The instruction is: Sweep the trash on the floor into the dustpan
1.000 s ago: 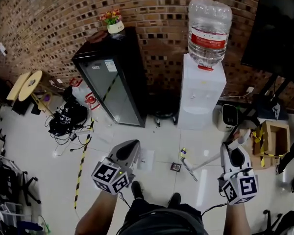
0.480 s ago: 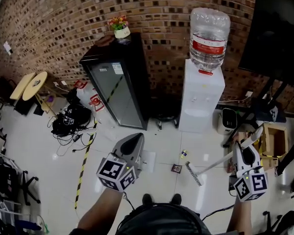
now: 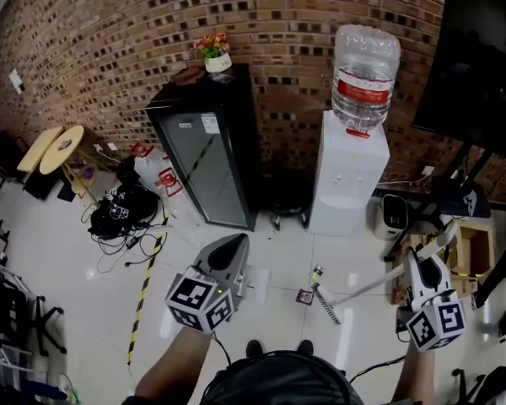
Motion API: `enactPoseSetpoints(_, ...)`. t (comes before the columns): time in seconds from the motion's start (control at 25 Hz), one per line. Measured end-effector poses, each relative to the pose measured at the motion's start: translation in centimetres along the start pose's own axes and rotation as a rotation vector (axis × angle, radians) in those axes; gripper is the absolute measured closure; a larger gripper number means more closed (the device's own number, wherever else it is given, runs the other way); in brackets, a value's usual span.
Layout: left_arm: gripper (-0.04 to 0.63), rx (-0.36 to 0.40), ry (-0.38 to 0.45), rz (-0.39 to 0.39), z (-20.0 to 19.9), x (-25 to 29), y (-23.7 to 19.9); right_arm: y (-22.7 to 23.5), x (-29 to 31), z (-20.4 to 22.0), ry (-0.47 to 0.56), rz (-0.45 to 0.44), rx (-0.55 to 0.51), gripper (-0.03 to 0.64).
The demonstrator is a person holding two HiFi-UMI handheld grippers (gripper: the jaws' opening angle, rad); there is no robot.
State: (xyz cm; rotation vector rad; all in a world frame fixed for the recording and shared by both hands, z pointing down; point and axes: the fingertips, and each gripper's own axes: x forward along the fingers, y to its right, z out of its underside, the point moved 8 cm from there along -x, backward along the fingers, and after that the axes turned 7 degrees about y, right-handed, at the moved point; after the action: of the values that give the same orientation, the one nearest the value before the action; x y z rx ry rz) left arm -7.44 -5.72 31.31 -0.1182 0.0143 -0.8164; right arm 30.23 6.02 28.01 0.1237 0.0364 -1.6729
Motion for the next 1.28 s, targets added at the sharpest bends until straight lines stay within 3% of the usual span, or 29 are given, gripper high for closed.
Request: enactPoseSetpoints(1.28,0.589,-0.042,-0.003,-0.012,0.6,-2.1,-3.5,-4.1,1.9,0.2,-0.013,-0.009,-0.002,0.497)
